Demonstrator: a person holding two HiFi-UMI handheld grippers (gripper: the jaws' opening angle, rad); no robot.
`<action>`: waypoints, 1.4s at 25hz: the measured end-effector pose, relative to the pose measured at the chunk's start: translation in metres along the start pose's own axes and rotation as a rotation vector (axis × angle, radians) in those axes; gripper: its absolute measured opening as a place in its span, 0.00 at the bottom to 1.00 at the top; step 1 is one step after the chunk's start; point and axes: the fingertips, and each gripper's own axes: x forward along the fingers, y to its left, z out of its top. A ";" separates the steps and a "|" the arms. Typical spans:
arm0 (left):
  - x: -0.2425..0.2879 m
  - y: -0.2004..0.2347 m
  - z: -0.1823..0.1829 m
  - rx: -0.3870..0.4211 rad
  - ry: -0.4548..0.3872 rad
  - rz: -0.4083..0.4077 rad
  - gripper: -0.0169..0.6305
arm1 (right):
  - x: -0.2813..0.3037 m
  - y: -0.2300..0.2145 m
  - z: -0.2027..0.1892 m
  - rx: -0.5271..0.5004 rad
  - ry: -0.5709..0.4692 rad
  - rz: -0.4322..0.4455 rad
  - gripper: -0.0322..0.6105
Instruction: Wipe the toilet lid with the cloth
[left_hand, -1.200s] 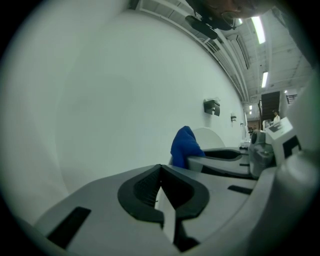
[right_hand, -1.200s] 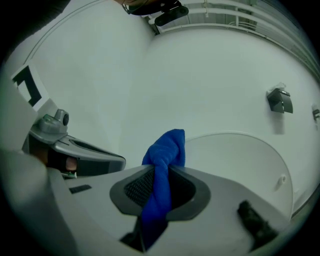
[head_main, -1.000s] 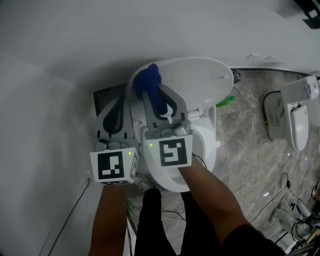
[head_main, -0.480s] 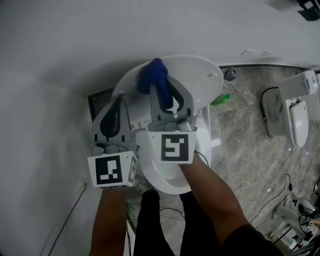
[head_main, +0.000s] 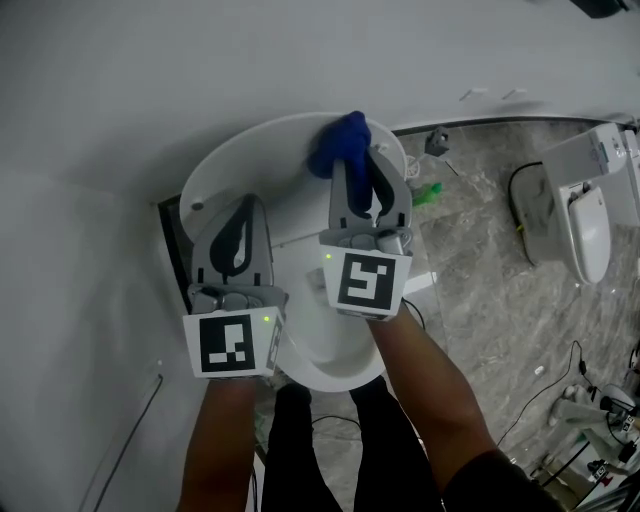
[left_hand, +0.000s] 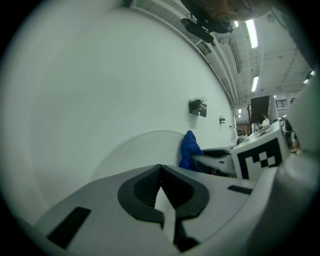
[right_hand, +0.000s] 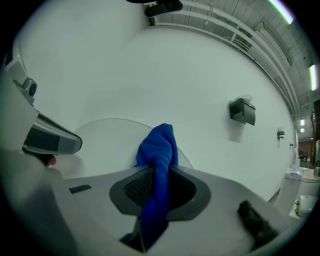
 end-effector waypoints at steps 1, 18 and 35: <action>0.003 -0.005 0.001 0.002 -0.001 -0.008 0.04 | -0.001 -0.007 -0.002 0.003 0.006 -0.012 0.15; -0.031 0.036 -0.042 0.012 0.022 0.091 0.04 | -0.047 0.091 -0.011 -0.004 -0.075 0.210 0.15; -0.074 0.115 -0.080 -0.019 0.047 0.145 0.04 | -0.012 0.198 -0.023 -0.059 -0.021 0.316 0.15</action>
